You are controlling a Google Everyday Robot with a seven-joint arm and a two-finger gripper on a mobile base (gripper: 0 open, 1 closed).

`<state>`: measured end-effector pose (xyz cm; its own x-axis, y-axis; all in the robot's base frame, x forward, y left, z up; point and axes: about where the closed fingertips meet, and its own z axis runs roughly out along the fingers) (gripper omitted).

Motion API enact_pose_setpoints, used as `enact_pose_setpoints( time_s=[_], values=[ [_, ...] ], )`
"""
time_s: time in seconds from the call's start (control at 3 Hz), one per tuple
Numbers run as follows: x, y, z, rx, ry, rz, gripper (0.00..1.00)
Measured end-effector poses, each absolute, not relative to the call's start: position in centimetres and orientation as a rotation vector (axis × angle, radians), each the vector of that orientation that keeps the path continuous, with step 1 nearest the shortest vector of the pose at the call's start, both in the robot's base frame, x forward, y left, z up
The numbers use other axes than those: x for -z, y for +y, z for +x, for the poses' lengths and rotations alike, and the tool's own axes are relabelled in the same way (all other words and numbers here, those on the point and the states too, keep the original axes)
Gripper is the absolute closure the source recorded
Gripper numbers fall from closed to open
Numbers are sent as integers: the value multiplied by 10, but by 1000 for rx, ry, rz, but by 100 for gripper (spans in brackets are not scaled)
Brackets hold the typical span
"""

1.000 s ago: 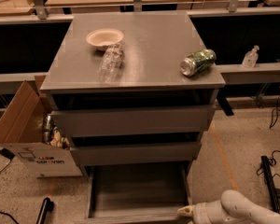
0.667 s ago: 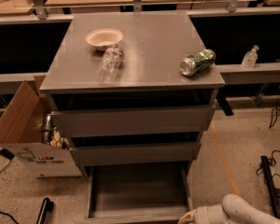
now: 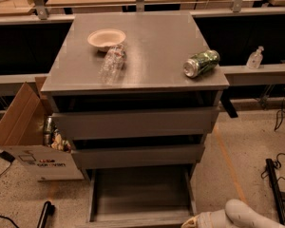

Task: Close bottom drawer

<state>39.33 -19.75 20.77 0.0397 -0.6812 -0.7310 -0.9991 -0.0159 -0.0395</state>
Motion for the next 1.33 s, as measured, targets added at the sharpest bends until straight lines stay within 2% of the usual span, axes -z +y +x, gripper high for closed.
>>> enact_pose_setpoints(
  time_s=[0.67,1.33],
  values=[
    [-178,-170,373,-600,1796,-1666,100],
    [-160,-167,377,-562,1808,-1640,100]
  ],
)
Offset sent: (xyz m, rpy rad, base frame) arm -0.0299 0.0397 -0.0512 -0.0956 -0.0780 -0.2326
